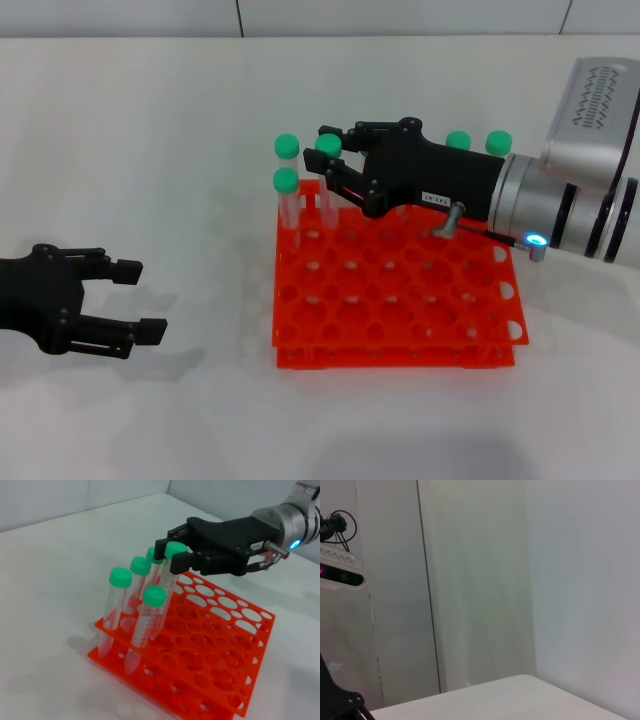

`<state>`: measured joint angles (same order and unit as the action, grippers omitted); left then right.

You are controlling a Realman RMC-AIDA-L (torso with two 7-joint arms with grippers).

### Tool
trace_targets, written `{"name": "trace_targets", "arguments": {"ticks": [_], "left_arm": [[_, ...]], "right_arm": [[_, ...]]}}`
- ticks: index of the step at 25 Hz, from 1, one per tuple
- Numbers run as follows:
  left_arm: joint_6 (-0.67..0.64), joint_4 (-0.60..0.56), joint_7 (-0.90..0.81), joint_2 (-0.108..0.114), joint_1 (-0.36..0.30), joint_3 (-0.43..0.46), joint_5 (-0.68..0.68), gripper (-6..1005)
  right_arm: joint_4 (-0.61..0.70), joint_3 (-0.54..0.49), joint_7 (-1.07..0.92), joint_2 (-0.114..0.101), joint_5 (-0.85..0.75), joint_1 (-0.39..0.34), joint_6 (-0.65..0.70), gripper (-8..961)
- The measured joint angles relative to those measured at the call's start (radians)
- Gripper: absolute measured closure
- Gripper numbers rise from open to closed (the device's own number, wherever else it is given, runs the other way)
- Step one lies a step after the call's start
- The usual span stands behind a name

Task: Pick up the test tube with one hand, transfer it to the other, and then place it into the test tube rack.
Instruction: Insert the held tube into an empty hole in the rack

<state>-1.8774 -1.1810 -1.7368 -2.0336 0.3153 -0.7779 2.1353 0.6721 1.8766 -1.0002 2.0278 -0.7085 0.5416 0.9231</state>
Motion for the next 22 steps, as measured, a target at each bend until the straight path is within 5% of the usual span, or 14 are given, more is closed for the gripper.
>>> {"name": "trace_targets", "arguments": {"ticks": [22], "left_arm": [[0.0,0.005,0.008,-0.006,-0.001,0.0,0.0,117]], "right_arm": [[-0.025,0.001,-0.004,0.0,0.0,-0.006,-0.002,634]]}}
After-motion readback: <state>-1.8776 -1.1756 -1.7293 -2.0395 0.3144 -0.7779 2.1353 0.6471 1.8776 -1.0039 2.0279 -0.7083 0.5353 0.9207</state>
